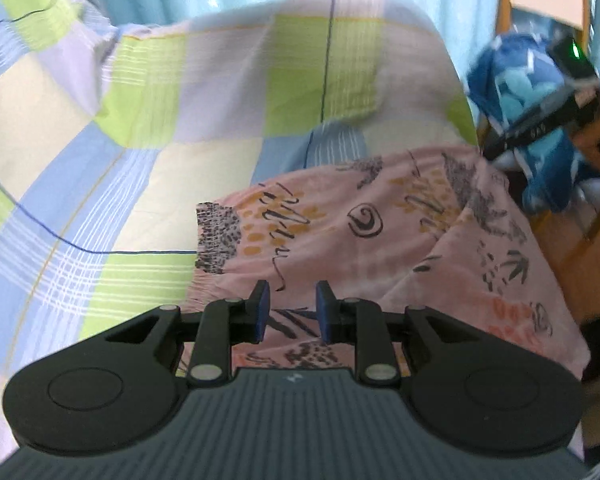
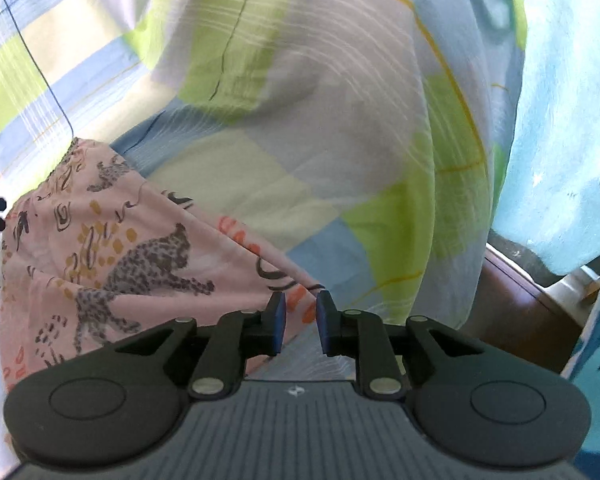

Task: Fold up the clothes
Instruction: 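Open both grippers to release the folded pants on the blanket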

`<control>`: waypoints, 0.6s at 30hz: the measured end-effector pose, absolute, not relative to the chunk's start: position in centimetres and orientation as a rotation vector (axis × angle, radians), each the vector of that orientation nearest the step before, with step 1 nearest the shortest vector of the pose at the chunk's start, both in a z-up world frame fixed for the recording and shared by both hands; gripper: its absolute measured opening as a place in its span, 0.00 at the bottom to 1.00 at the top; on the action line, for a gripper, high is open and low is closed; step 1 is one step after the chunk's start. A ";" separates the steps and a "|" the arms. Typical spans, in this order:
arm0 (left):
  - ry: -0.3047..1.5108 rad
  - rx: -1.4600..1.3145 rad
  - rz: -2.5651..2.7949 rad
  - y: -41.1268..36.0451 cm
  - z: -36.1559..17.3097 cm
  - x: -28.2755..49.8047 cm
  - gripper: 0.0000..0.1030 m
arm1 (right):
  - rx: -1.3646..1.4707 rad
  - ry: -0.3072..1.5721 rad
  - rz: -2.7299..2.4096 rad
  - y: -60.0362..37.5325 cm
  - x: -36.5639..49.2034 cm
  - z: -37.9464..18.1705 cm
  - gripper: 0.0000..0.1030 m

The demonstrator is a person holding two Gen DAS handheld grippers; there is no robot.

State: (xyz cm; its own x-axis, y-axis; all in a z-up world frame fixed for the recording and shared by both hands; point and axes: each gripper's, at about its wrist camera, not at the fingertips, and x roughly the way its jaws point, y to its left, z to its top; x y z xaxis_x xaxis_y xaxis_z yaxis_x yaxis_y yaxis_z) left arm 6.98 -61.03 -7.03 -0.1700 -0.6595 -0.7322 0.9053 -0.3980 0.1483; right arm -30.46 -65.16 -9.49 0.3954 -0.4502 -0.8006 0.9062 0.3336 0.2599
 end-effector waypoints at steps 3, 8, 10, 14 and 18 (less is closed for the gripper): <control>0.345 0.829 -1.779 -59.8 -8.0 5.9 0.20 | 0.729 0.577 -1.001 -64.1 -31.1 -9.7 0.02; 0.252 0.802 -1.791 -58.5 -9.2 3.3 0.22 | 0.473 0.521 -0.995 -62.5 -30.9 -9.4 0.02; 0.201 0.809 -1.808 -57.8 -9.6 1.9 0.25 | 0.446 0.505 -0.969 -62.7 -30.9 -9.6 0.04; 0.136 0.843 -1.794 -55.4 -9.5 -0.5 0.27 | 0.381 0.493 -0.919 -61.4 -30.6 -8.8 0.16; 0.081 0.931 -1.748 -51.6 -9.0 -3.0 0.32 | 0.326 0.489 -0.843 -58.4 -29.6 -5.7 0.38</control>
State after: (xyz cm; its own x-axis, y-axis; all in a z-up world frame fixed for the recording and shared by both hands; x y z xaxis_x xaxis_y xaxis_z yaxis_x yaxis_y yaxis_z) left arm -2.98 -51.59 -8.99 -0.0907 -0.7816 -0.6172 0.8352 -0.3972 0.3803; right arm -29.62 -58.41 -5.69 0.5653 -0.6294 -0.5331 0.7753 0.6262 0.0828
